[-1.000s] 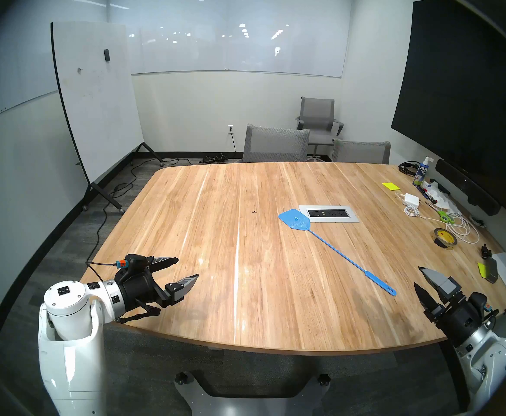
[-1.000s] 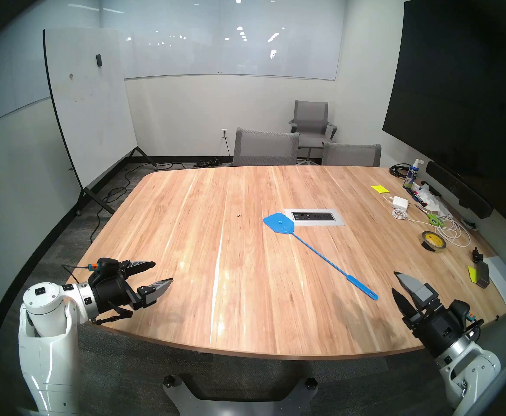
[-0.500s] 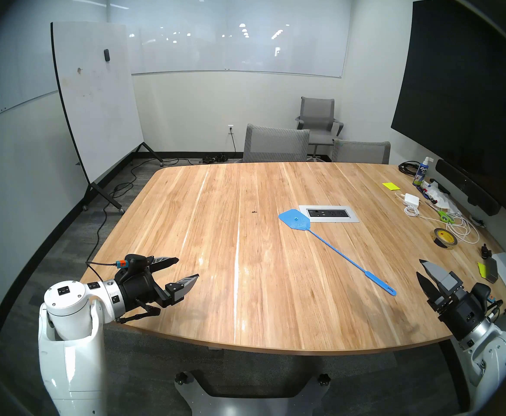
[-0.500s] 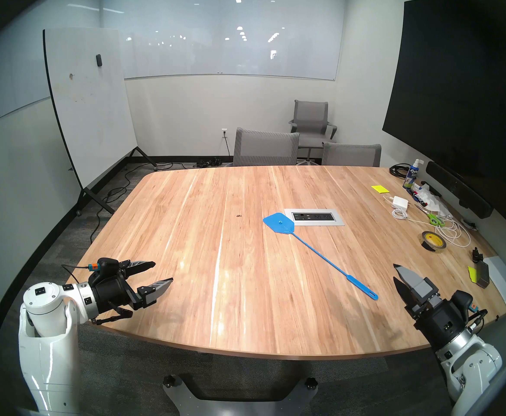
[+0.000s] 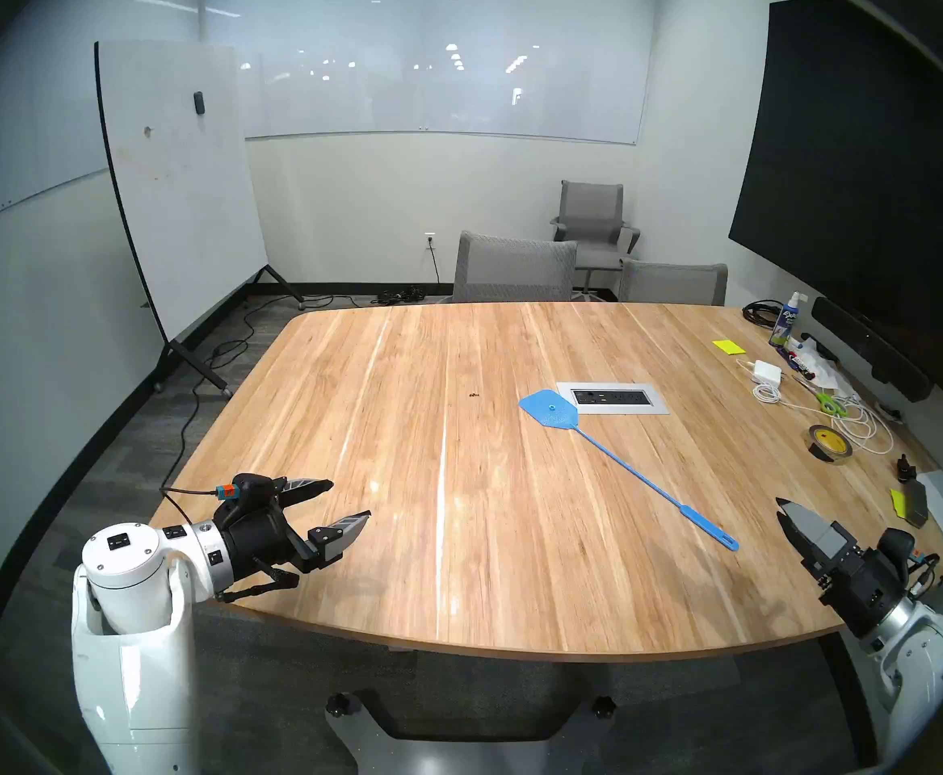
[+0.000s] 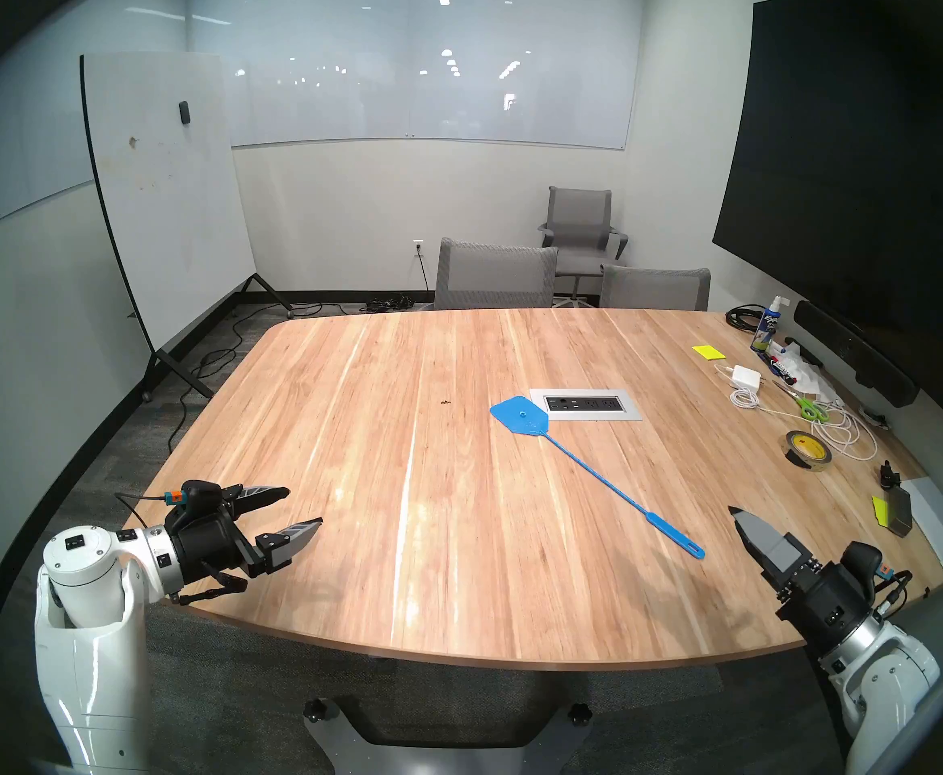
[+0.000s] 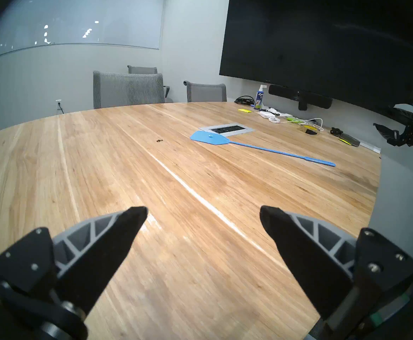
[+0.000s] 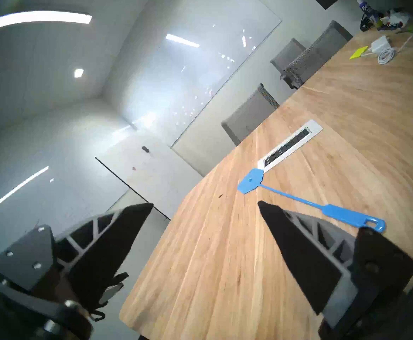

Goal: Swat a bug on table

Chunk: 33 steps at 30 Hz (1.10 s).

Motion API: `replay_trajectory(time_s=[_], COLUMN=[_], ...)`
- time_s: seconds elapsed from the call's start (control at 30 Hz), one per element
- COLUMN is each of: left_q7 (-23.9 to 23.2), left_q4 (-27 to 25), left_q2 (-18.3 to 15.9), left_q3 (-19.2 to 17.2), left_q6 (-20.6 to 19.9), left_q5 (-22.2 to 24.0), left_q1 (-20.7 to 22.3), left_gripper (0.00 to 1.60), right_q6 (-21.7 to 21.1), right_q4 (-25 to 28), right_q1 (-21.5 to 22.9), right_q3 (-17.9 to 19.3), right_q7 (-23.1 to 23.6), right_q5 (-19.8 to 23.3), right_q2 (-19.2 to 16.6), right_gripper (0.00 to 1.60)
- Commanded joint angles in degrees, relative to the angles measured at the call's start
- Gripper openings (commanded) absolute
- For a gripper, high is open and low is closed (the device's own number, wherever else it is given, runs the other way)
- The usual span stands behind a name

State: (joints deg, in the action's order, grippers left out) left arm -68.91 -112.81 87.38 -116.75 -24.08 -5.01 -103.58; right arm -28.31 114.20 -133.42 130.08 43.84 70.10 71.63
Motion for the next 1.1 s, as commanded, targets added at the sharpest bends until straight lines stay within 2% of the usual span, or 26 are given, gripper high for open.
replay_trajectory(time_s=[0.0,0.43,0.63,1.07], left_q7=[-0.14,-0.27,-0.35,-0.48], left_q4=[-0.75,-0.75,-0.73,-0.72], left_q2=[0.0,0.12,0.18,0.29], left_q3=[0.12,0.05,0.01,-0.06], left_q6=[0.06,0.07,0.08,0.09], left_q5=[0.08,-0.07,-0.15,-0.29], left_q1=[0.1,0.16,0.2,0.26], left_gripper=[1.6,1.6,1.6,1.6], right_q6=[3.38,5.24,7.62,9.66], right_q4=[-0.18,-3.1,-6.13,-9.97], right_q1=[0.96,4.03,6.55,10.46], right_q3=[-0.9,-1.62,-2.79,-4.09], right_q7=[4.05,5.32,6.56,8.4], right_q5=[-3.38,-6.5,-10.21,-13.89], right_q2=[-2.0,-4.06,-6.6,-10.17], right_gripper=[1.6,1.6,1.6,1.6])
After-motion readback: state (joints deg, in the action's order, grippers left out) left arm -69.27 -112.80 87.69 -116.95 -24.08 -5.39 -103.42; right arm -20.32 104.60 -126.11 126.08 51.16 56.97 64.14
